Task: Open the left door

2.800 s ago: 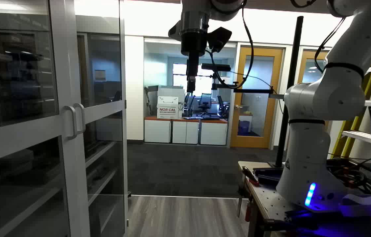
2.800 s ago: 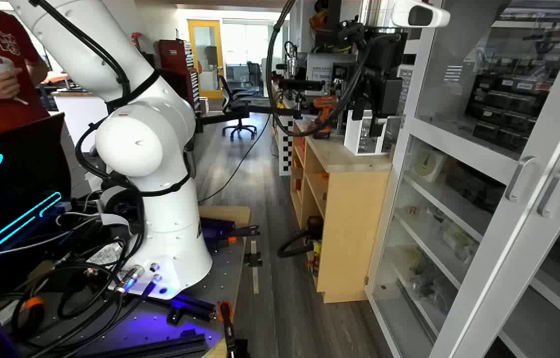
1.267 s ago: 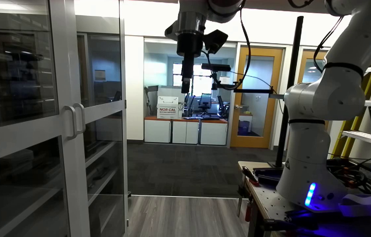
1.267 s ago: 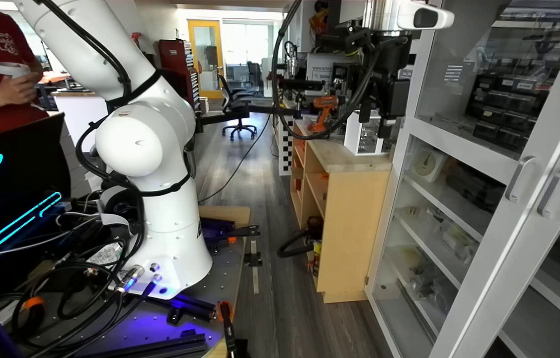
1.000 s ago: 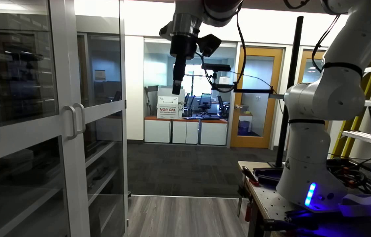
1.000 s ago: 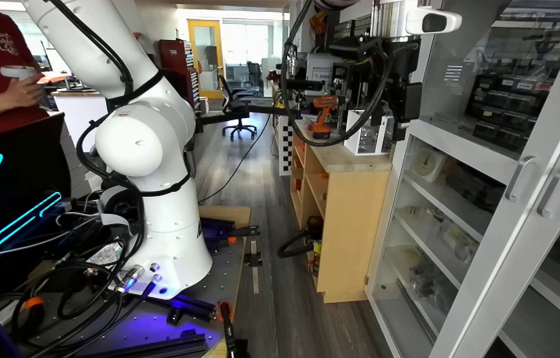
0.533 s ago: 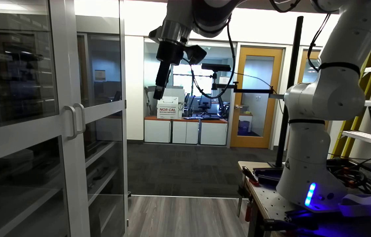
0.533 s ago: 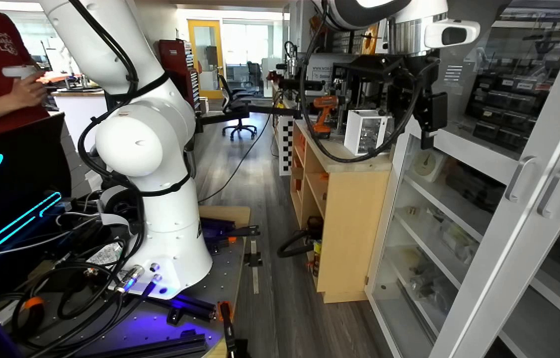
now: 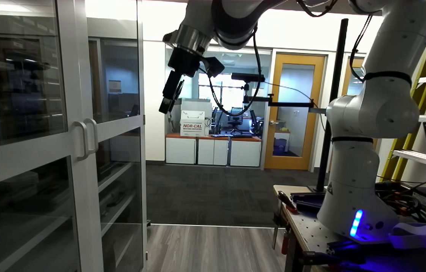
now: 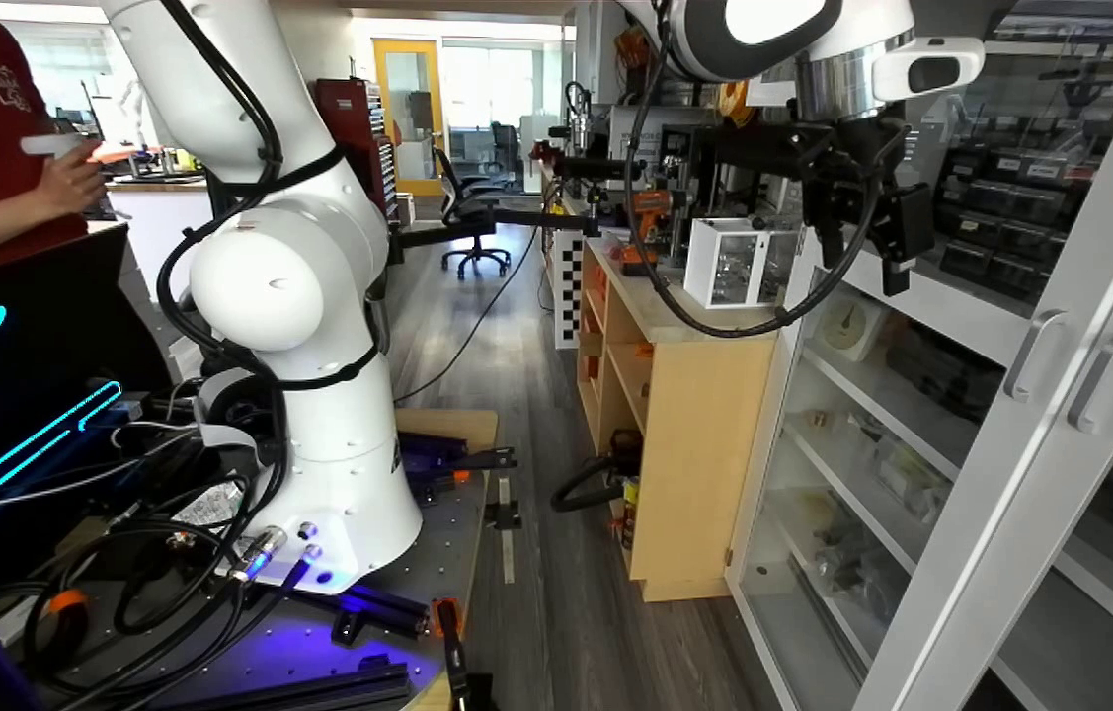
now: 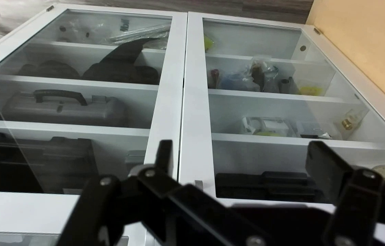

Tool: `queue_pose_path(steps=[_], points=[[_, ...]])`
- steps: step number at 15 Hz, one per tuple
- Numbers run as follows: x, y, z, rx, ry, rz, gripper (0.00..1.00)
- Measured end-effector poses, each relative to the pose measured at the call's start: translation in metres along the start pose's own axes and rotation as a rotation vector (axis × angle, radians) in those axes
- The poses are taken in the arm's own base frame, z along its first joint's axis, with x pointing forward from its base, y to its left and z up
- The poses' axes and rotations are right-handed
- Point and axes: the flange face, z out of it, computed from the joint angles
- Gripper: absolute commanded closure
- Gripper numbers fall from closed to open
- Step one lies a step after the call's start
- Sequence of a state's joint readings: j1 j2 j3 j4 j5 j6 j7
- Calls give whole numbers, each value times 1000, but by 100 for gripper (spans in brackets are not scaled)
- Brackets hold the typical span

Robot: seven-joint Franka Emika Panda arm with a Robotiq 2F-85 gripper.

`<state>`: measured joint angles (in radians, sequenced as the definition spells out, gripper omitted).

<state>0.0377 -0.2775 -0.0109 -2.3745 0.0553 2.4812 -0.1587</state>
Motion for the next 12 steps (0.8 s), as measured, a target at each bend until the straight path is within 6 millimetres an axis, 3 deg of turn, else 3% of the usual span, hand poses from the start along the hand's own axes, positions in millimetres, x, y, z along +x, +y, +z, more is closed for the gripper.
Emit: queue_pose_path(steps=[12], points=[[7,-3,6,-6,21,4,0]])
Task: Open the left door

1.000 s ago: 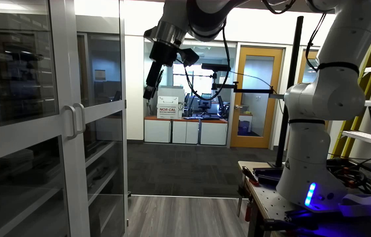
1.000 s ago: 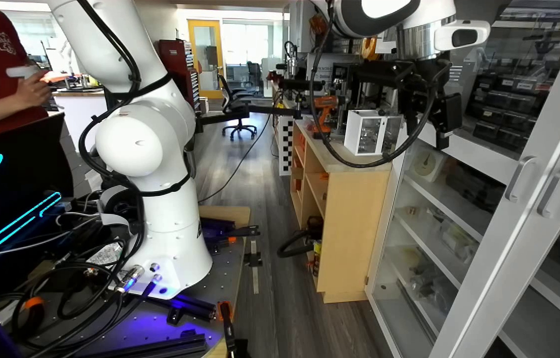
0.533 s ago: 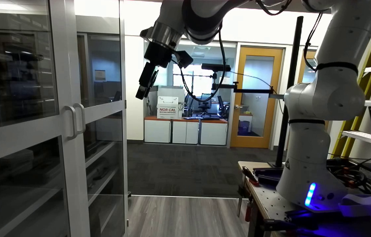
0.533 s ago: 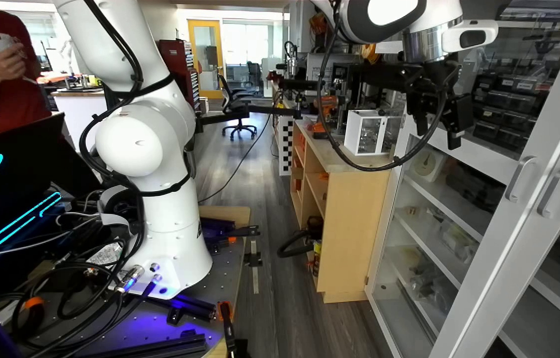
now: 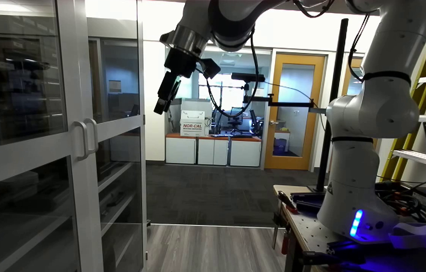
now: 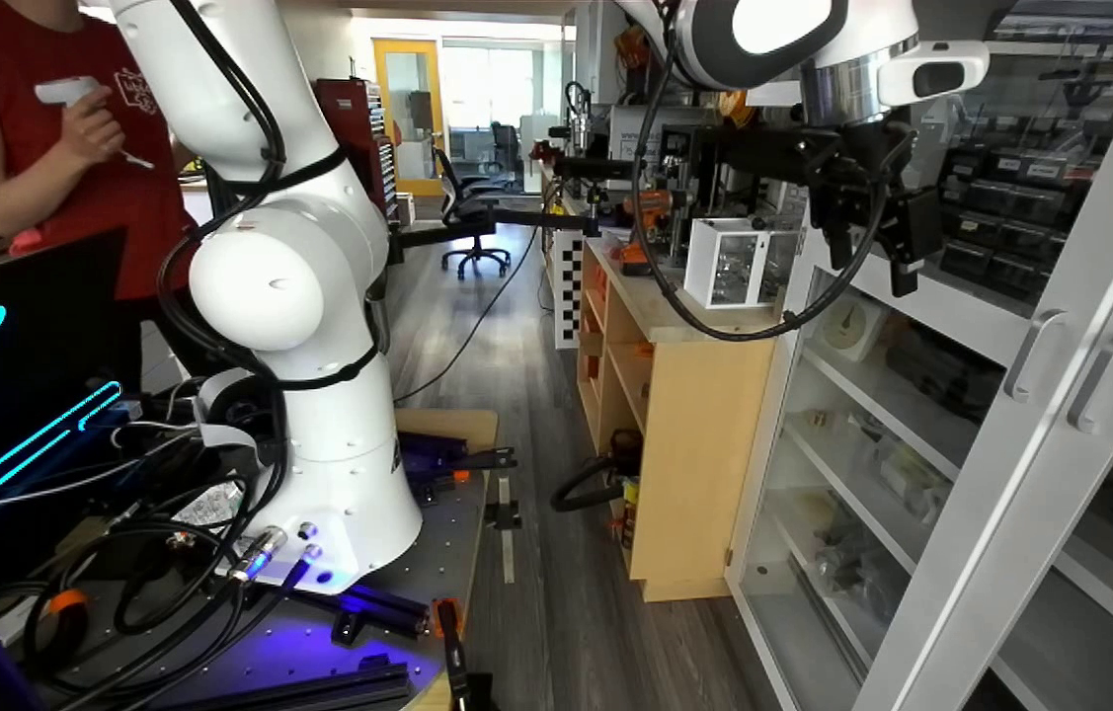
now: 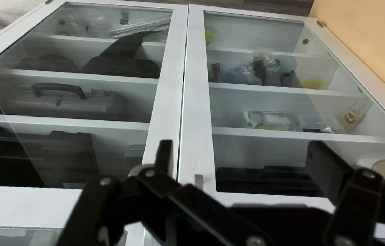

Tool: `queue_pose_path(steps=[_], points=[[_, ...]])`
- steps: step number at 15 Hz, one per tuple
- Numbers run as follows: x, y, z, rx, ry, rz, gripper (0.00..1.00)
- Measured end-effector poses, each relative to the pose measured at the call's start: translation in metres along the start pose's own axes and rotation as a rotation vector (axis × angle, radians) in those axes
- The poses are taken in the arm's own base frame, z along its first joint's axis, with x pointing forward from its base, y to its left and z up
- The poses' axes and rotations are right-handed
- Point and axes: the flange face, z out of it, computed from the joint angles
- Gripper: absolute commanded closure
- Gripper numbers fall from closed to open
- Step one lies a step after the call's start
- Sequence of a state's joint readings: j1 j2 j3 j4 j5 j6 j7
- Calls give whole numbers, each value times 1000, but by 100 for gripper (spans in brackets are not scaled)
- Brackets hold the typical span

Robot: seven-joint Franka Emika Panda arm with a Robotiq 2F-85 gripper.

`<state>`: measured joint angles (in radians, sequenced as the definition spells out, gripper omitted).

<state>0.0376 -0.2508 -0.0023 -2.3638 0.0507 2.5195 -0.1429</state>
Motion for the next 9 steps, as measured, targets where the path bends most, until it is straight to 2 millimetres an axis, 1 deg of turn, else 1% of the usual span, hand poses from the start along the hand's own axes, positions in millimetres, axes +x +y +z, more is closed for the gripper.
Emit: queue_pose_path(steps=[2,4,6,9], points=[[6,-5,4,-5,30,17,0],[14,-11,13,-17,56,30,0],[22,-14,24,-39,69,34,0],[32,-14,43,-69,70,29,0]])
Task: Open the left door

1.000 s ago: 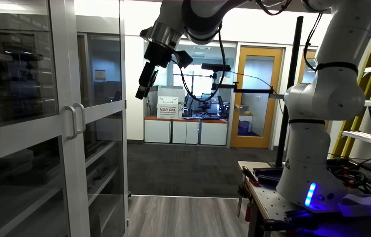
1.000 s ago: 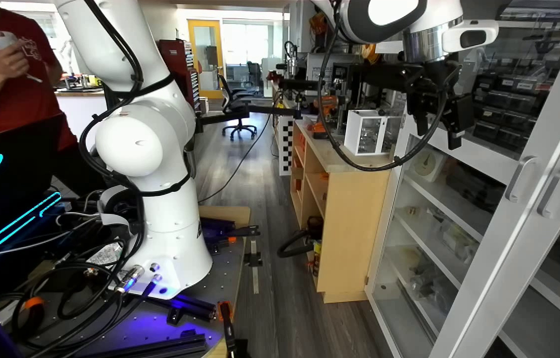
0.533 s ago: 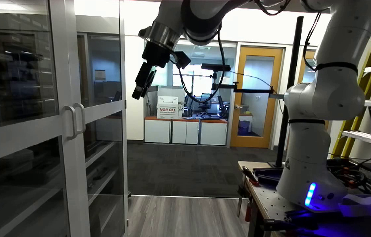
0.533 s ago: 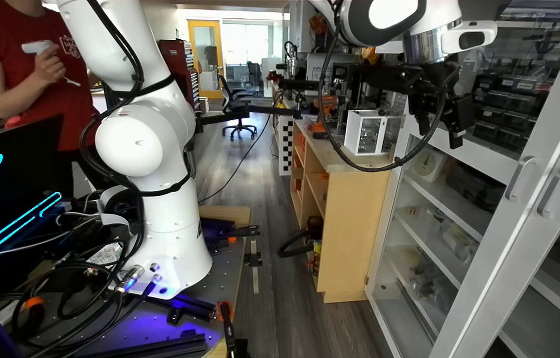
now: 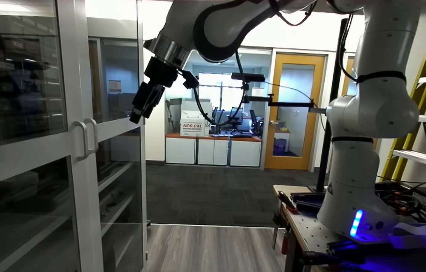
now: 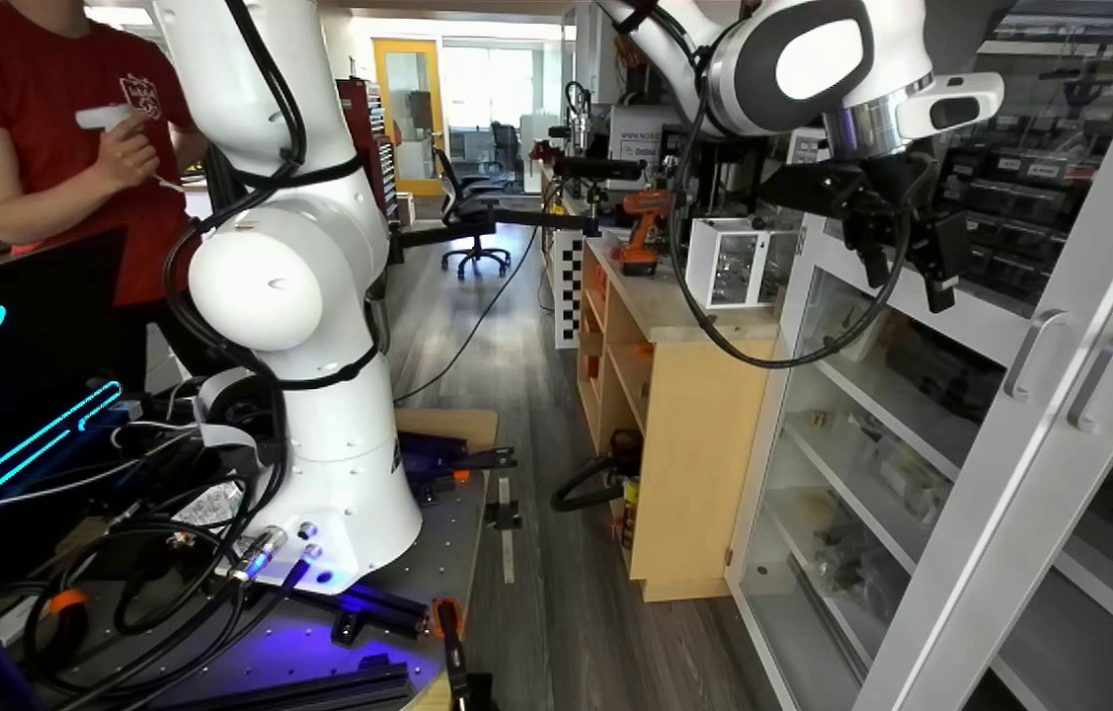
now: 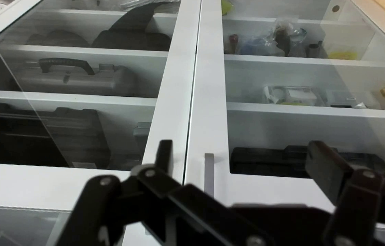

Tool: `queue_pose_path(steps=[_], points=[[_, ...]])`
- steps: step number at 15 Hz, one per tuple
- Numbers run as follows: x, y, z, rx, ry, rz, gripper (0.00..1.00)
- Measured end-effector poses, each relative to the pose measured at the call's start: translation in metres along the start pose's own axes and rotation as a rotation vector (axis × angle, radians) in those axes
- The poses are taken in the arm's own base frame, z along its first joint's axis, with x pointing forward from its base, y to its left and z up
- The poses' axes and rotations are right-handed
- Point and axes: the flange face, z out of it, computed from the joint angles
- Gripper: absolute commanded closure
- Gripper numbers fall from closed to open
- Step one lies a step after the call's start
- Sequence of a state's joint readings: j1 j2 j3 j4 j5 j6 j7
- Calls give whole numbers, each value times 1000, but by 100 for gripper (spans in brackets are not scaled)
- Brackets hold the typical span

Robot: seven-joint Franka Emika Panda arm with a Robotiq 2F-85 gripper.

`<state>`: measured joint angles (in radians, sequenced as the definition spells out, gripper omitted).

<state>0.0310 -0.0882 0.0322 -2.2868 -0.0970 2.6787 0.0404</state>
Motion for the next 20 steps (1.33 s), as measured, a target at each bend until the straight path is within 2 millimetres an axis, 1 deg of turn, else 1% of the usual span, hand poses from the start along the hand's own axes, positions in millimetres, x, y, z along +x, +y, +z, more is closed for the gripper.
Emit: queue_pose_path(steps=[4,13,20], points=[[14,4,21,-10,8,-1,0],[54,10,66,-3,23,21,0],[86,12,89,8,49,42,0]])
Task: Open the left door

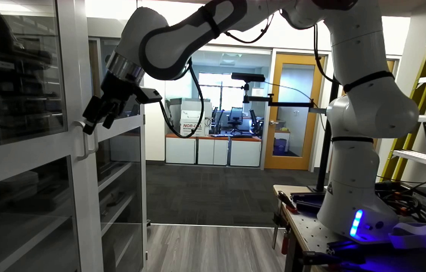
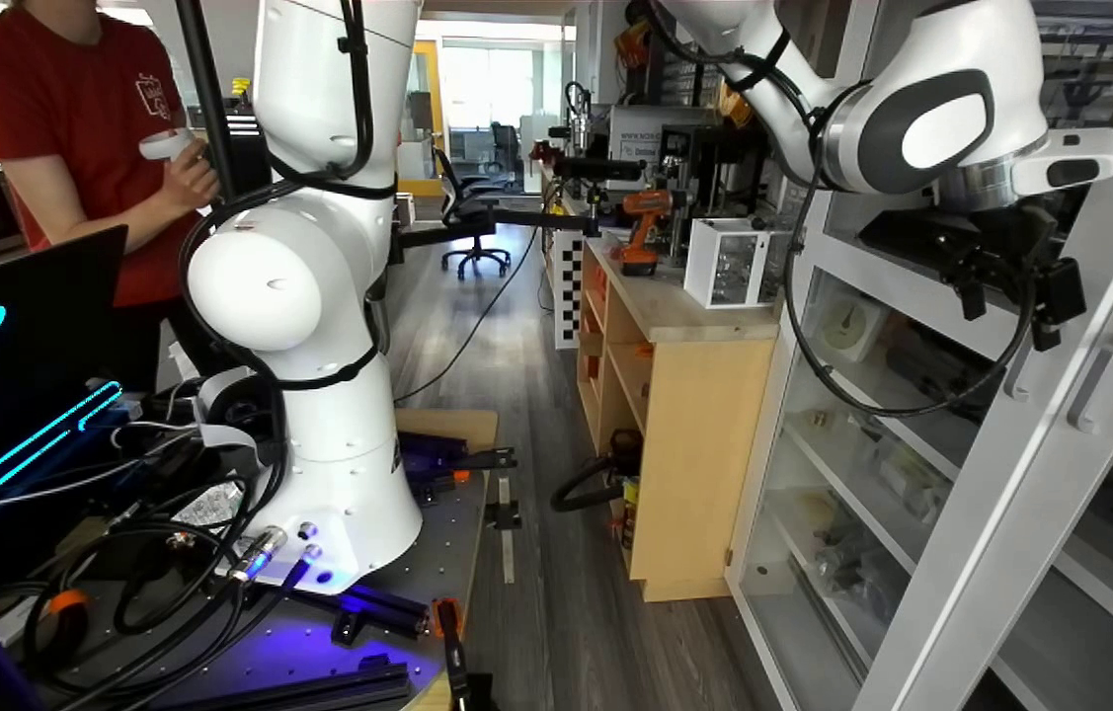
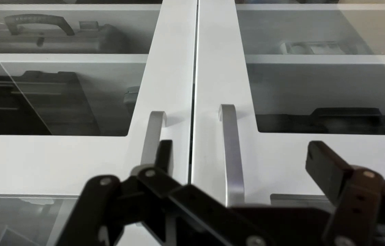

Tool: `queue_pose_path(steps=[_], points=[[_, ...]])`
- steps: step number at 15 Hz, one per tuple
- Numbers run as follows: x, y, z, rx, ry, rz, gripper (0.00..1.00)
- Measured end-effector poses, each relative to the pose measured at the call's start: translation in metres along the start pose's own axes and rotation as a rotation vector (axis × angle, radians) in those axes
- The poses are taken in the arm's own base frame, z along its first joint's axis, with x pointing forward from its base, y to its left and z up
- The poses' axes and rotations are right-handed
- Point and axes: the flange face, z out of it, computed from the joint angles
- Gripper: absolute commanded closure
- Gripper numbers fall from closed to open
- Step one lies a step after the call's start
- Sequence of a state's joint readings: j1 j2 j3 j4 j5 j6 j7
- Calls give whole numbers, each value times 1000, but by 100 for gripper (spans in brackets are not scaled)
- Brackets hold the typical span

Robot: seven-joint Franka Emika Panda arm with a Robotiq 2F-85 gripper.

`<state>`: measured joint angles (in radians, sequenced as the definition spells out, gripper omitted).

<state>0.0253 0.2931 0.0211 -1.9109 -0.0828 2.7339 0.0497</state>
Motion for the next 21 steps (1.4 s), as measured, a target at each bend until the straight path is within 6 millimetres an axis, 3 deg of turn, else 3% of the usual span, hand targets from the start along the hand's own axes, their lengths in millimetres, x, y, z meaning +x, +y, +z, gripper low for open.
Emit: queue_pose_path(steps=[1,3,14,21], points=[[3,0,3,2,2,2,0],[9,-2,9,9,7,10,28],[19,-3,18,25,19,22,97],[18,3,17,18,19,12,96]])
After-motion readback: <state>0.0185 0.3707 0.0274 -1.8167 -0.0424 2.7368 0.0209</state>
